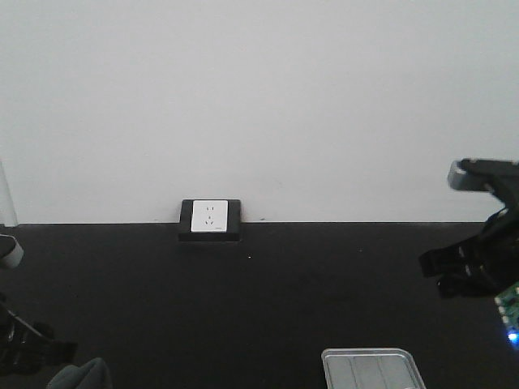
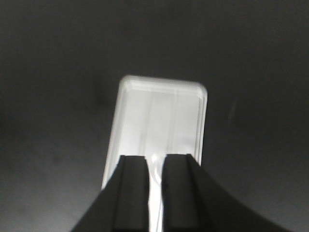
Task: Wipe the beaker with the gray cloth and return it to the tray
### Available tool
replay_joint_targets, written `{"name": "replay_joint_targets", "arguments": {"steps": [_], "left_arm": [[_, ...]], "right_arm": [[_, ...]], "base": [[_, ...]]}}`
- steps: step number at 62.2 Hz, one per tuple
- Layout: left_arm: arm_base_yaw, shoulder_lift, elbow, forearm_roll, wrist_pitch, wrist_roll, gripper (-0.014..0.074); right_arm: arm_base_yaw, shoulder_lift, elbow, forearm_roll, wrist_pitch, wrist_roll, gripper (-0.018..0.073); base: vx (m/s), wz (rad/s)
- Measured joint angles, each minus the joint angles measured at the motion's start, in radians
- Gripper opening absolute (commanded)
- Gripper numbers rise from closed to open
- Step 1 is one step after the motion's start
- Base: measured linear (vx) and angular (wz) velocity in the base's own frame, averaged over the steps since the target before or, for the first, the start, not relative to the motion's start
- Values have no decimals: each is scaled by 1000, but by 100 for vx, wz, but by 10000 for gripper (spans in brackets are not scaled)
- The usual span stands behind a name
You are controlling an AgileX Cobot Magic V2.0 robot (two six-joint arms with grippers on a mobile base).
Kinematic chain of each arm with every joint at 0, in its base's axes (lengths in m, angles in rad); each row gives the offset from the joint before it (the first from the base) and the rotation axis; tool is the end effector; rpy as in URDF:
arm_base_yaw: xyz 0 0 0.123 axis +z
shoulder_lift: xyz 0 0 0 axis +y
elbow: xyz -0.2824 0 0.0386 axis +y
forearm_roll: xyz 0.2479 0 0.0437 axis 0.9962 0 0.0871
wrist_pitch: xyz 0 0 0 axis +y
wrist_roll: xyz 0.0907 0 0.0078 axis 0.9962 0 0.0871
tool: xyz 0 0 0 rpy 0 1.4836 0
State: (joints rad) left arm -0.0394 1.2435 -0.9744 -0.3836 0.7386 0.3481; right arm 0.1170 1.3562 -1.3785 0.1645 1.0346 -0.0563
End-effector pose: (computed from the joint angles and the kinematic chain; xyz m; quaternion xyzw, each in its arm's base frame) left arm 0.2511 -0.0329 0.3109 0.0883 0.9306 -0.1164 0.3355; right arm 0.2756 0.0453 0.3846 -0.0645 0.9431 0.0899 0.3136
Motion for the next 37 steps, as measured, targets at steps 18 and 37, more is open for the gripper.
{"name": "replay_joint_targets", "arguments": {"steps": [18, 37], "left_arm": [[0, -241, 28, -113, -141, 104, -9], [0, -452, 128, -146, -226, 125, -7]], "right_arm": [[0, -139, 0, 3, -16, -39, -13], [0, -139, 0, 52, -13, -39, -12]], "base": [[0, 0], [0, 0]]}}
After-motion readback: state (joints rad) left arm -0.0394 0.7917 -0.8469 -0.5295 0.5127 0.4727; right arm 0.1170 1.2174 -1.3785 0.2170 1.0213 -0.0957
